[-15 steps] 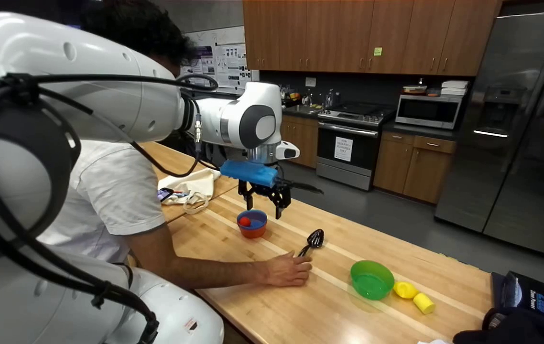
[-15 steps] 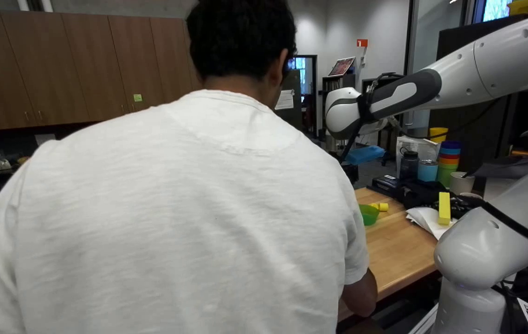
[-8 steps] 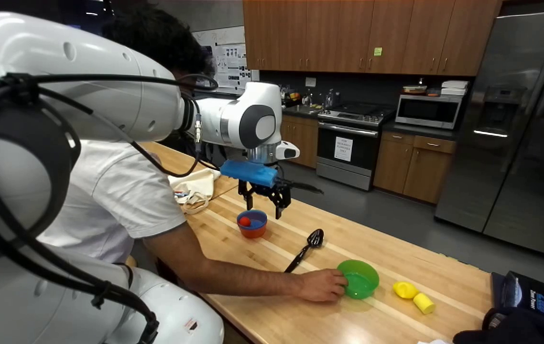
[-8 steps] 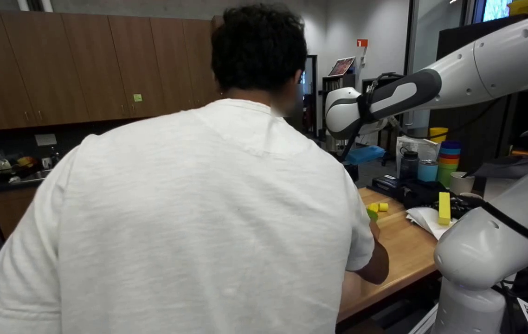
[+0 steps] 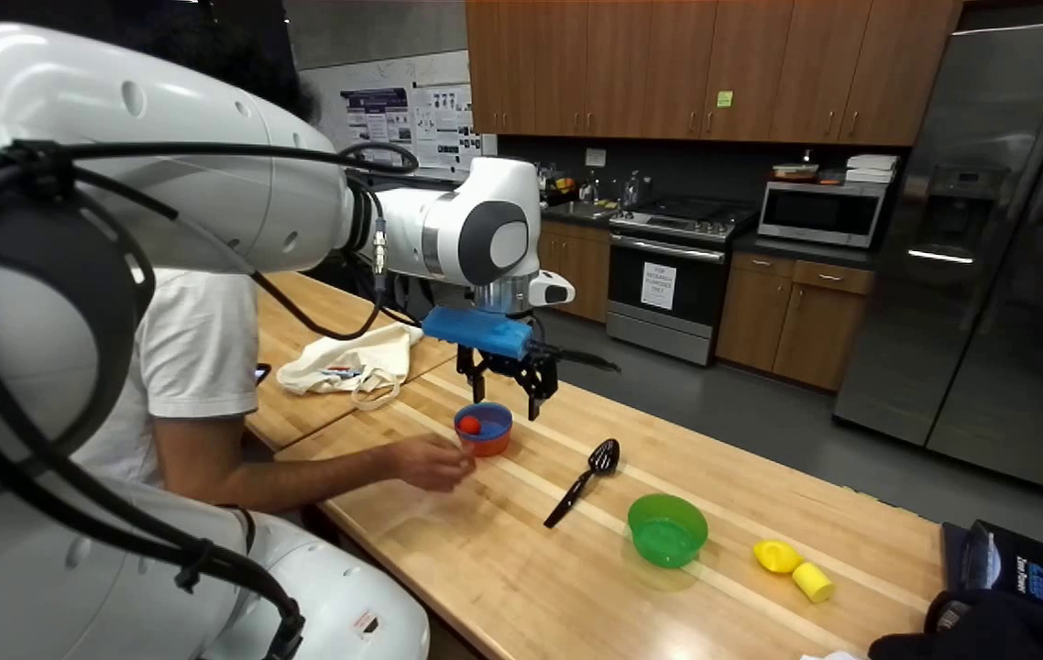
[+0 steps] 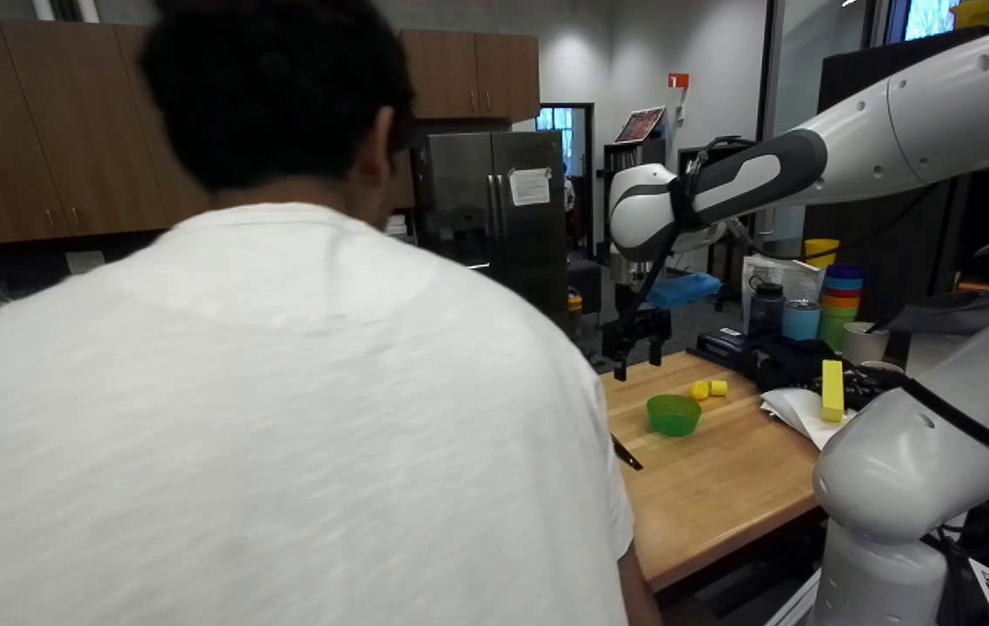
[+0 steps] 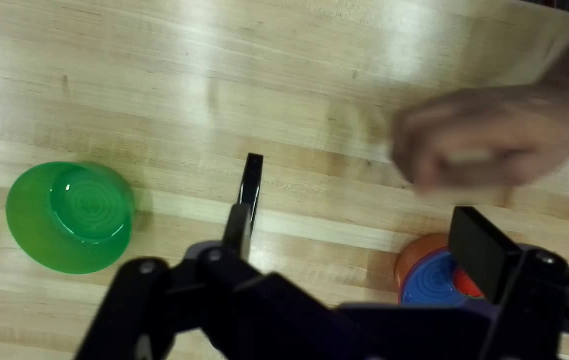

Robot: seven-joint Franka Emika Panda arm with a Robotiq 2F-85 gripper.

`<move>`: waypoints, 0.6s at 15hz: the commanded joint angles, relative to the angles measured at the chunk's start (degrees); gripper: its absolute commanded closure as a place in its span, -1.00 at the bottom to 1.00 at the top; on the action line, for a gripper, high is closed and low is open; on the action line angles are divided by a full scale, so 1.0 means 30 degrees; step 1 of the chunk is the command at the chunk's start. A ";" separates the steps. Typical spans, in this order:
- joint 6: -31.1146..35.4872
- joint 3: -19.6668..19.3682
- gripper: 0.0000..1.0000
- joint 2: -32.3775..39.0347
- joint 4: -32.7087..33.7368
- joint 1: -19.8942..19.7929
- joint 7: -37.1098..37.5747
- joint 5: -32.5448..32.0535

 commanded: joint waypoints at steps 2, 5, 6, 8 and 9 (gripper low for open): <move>0.0629 -0.0110 -1.00 -0.0224 -0.0383 0.0025 -0.0518 0.0086; 0.1176 -0.0291 -1.00 -0.0582 -0.0731 0.0133 -0.1167 0.0211; 0.1534 -0.0320 -1.00 -0.0717 -0.0900 0.0204 -0.1489 0.0233; 0.1828 -0.0241 -1.00 -0.0772 -0.1144 0.0174 -0.1683 0.0114; 0.2173 -0.0267 -1.00 -0.0801 -0.1356 0.0197 -0.2010 -0.0032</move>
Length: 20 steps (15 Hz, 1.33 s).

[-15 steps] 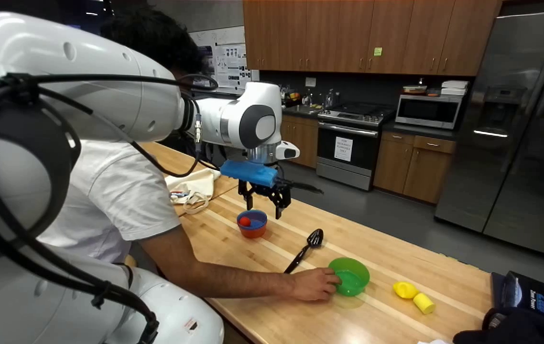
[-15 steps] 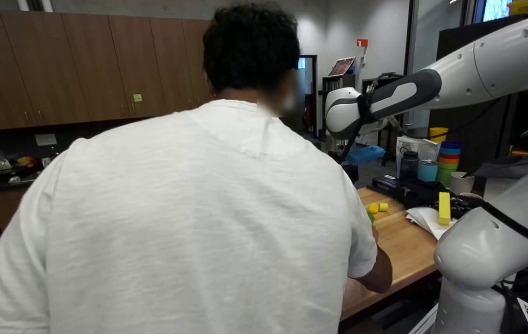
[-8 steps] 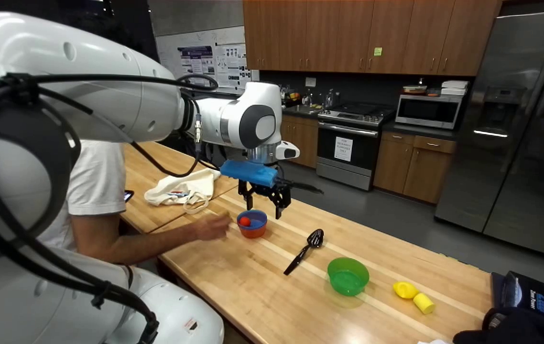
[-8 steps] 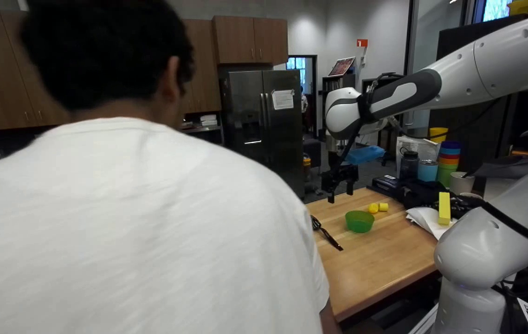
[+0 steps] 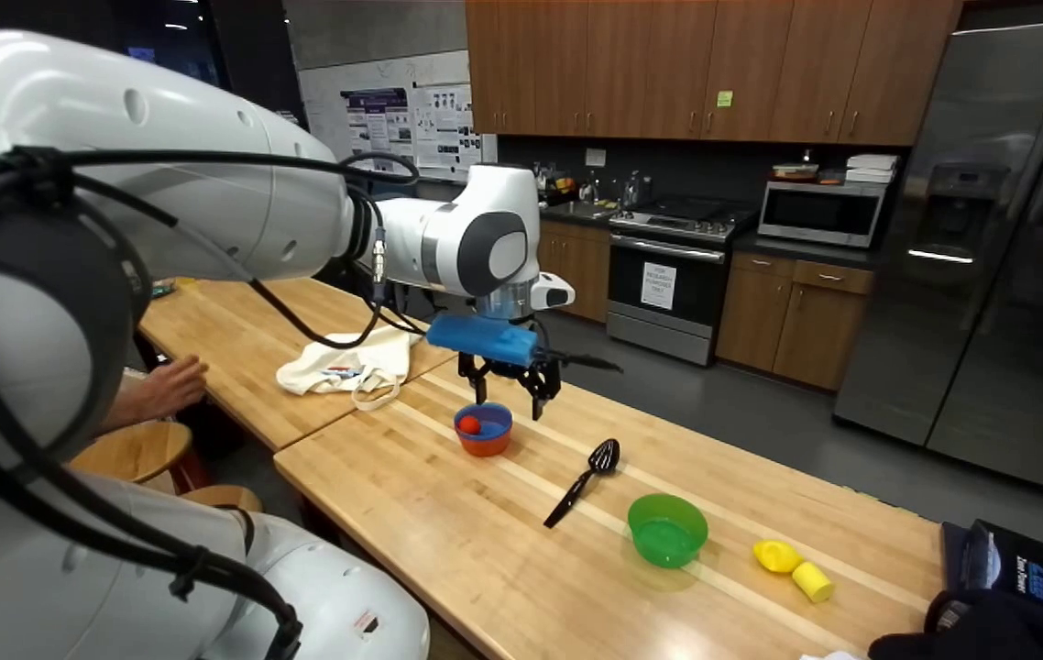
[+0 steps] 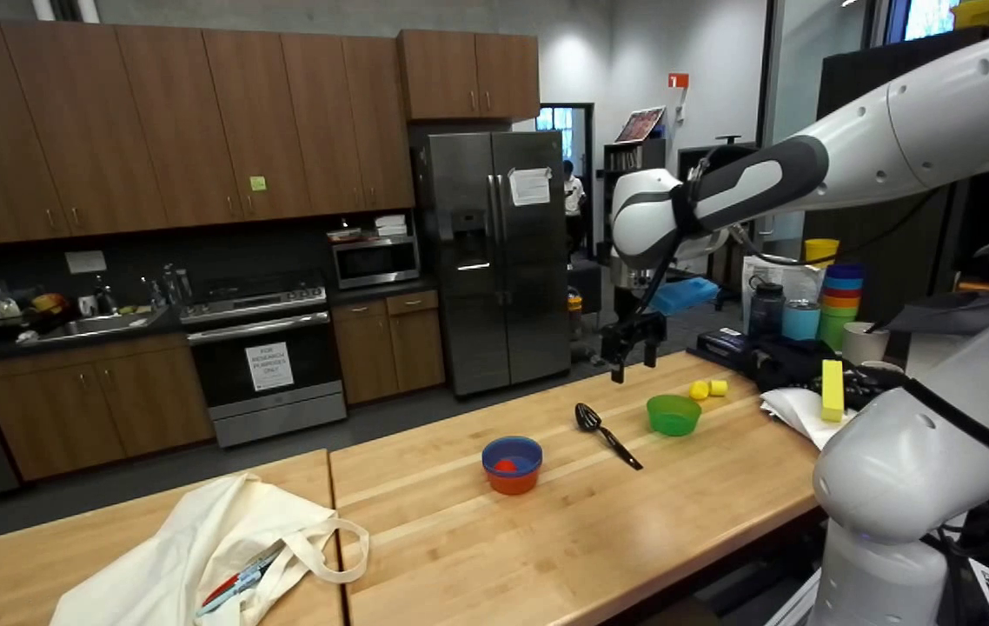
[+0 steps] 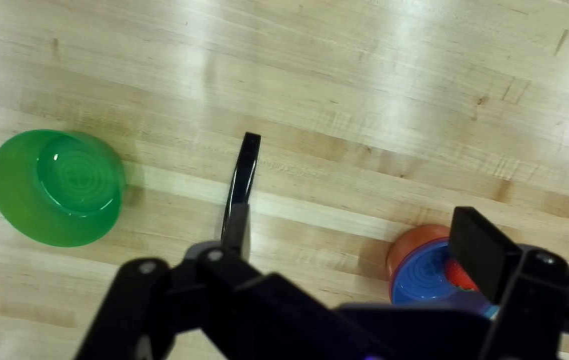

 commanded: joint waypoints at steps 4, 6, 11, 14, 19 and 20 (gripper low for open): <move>0.1216 -0.0404 -1.00 -0.0610 -0.0630 0.0226 -0.1094 0.0302; 0.1432 -0.0503 -1.00 -0.0283 -0.0120 0.0155 -0.0765 0.0570; 0.1009 -0.0863 -1.00 0.0461 0.2229 0.0129 -0.0103 0.2160; 0.0888 -0.0915 -1.00 0.0991 0.3820 0.0096 0.0442 0.3181; 0.0777 -0.0701 -1.00 0.2252 0.5816 -0.0014 0.1520 0.3909; 0.0515 -0.0600 -1.00 0.2511 0.6104 -0.0067 0.1823 0.3836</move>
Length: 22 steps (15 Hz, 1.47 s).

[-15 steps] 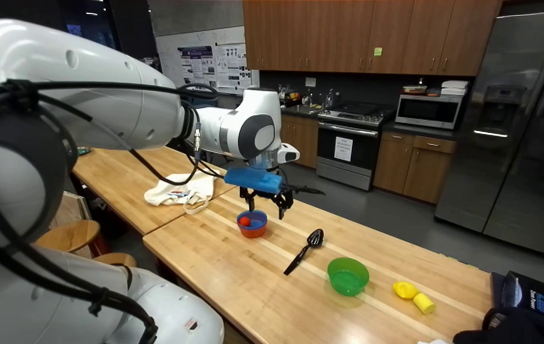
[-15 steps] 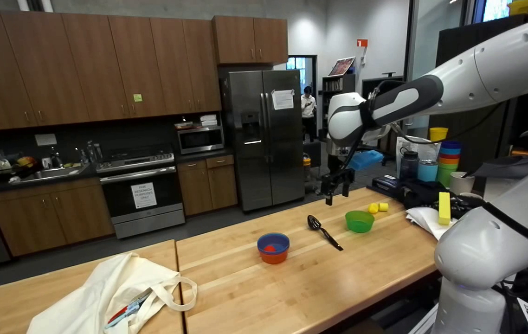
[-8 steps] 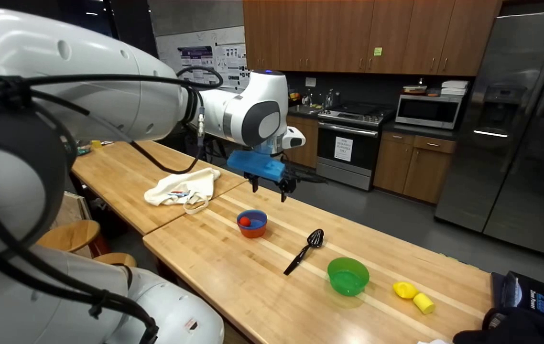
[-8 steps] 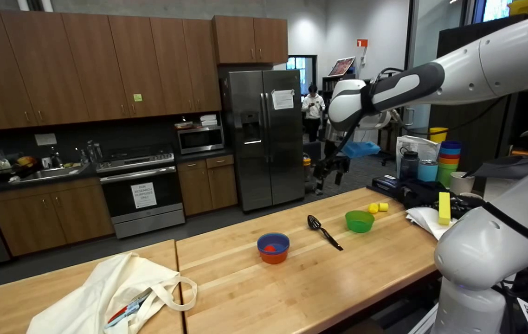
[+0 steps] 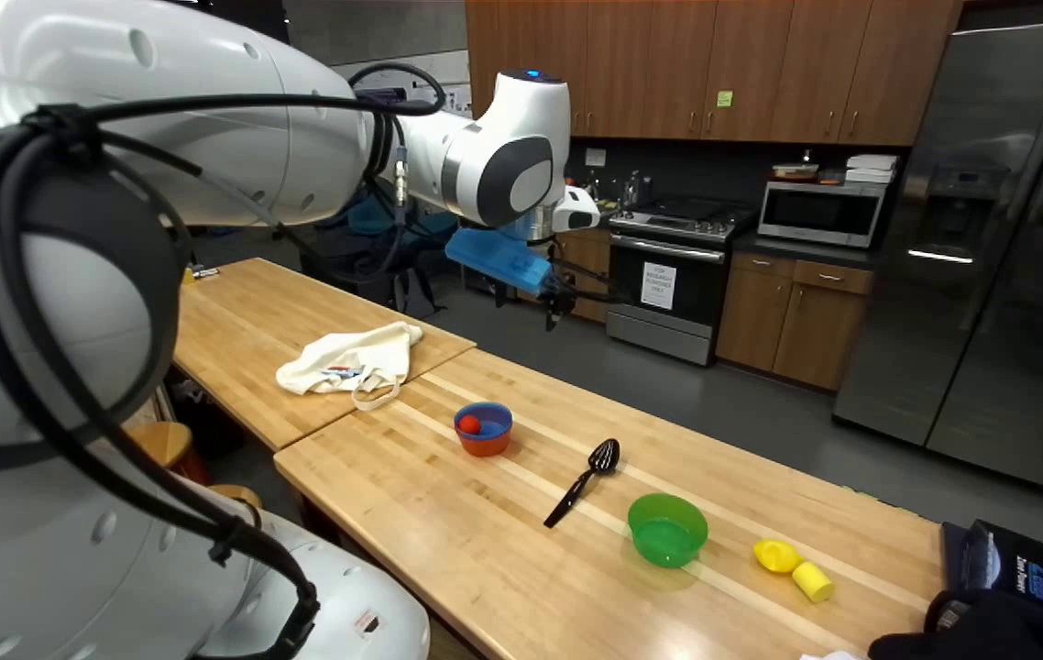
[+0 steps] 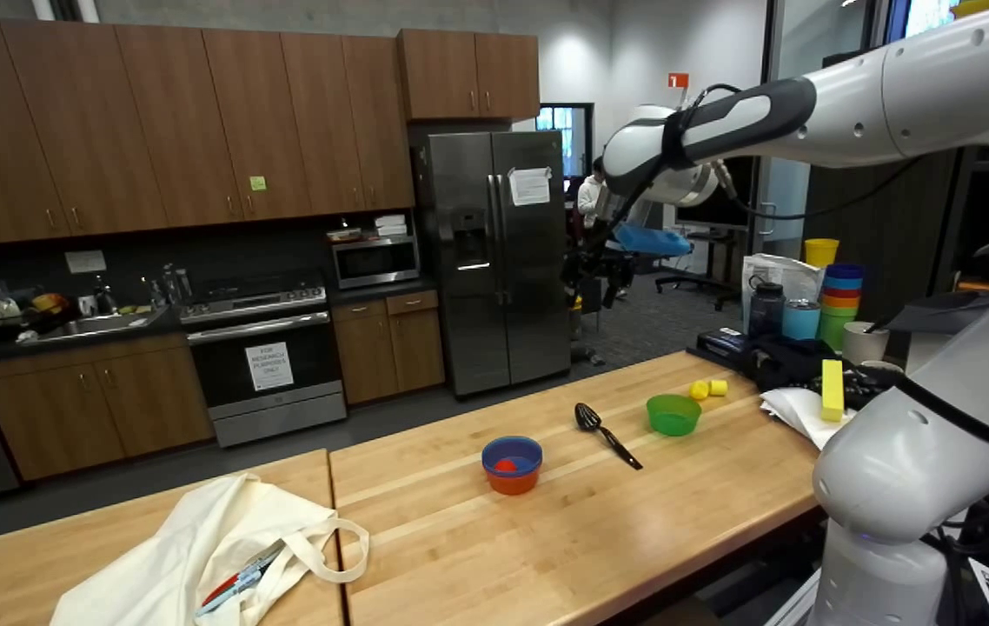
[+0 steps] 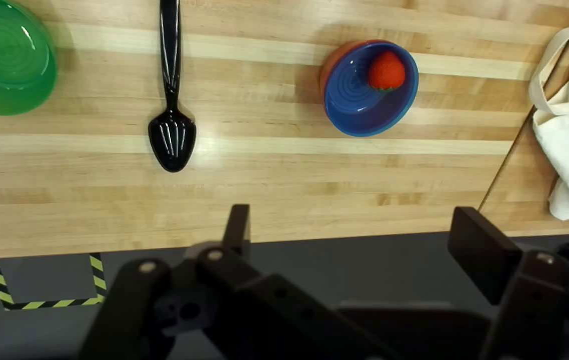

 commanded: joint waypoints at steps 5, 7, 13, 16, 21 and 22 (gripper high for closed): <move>-0.0818 0.0319 -1.00 0.1369 0.1197 -0.0158 0.1179 0.0114; -0.0782 0.0302 -1.00 0.1504 0.1109 -0.0198 0.1136 0.0033; -0.0894 0.0350 -1.00 0.2506 0.1219 -0.0562 0.1625 -0.0392; -0.1137 0.0483 -1.00 0.3240 0.1424 -0.0816 0.2382 -0.1038; -0.1903 0.0570 -1.00 0.4498 0.2033 -0.1012 0.3611 -0.2169; -0.2102 0.0544 -1.00 0.4649 0.2140 -0.1025 0.3748 -0.2318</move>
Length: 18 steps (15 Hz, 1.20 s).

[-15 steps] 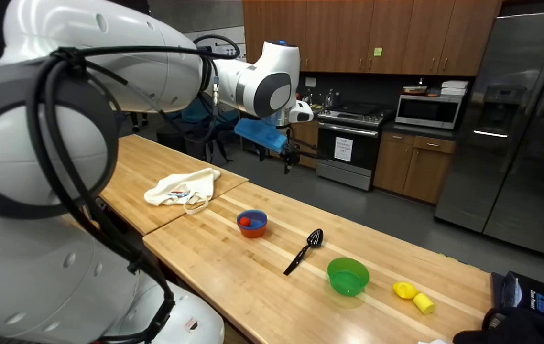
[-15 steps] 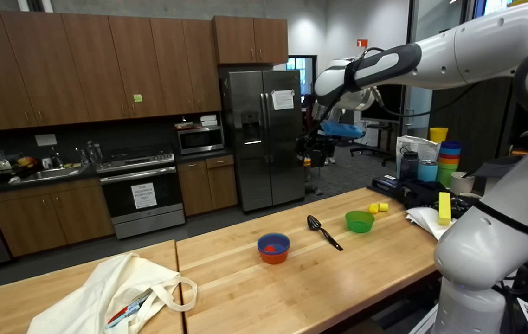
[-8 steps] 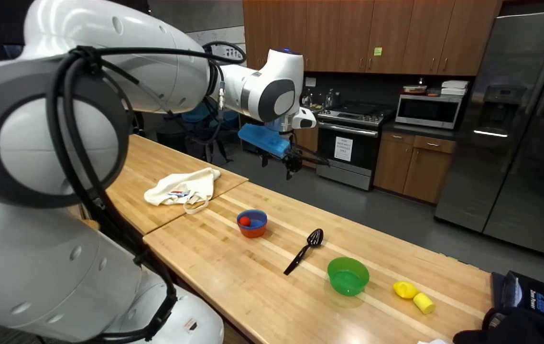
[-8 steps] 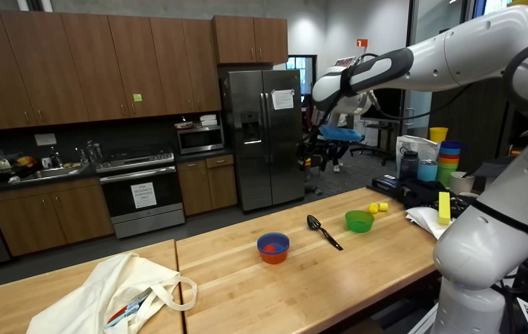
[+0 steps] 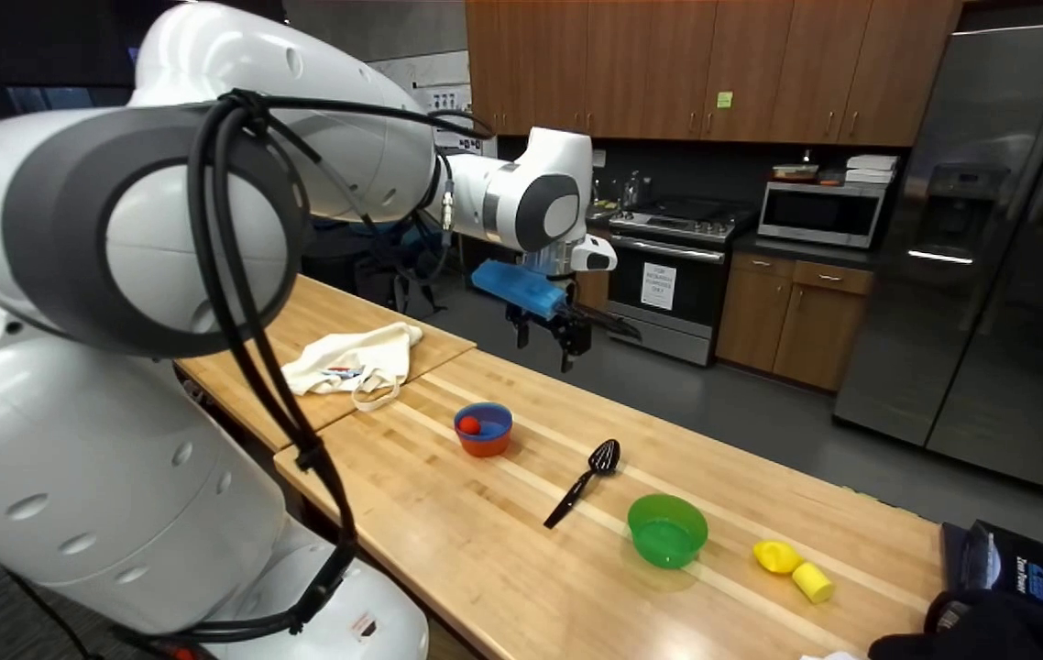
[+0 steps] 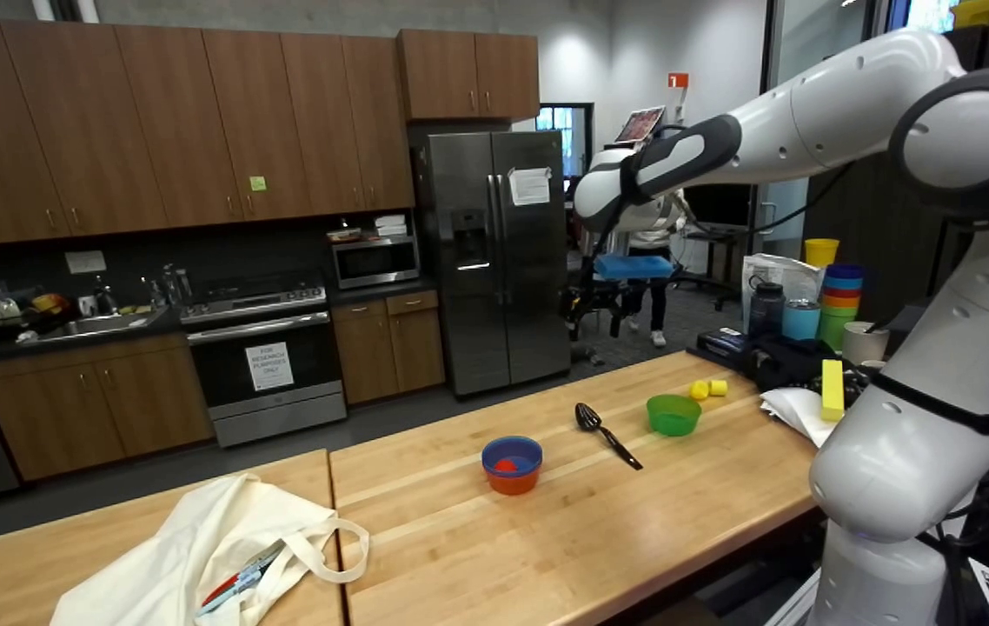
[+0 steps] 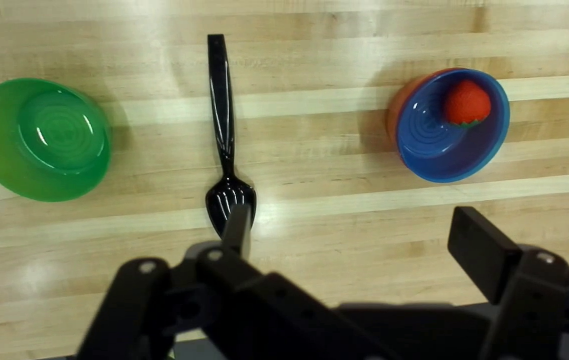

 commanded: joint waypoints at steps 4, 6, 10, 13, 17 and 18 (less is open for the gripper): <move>-0.1546 0.0054 -1.00 0.0600 0.1161 -0.0377 0.0330 -0.0602; -0.1000 0.0134 -1.00 0.0808 0.0817 -0.0289 0.0378 -0.0409; -0.1227 0.0124 -1.00 0.0752 0.1064 -0.0292 0.0427 -0.0268; -0.1271 0.0239 -1.00 0.1190 0.1357 -0.0307 0.0752 -0.0361; -0.1291 0.0491 -1.00 0.2554 0.1746 -0.0327 0.1497 -0.0761; -0.1312 0.0542 -1.00 0.2948 0.1854 -0.0315 0.1692 -0.0847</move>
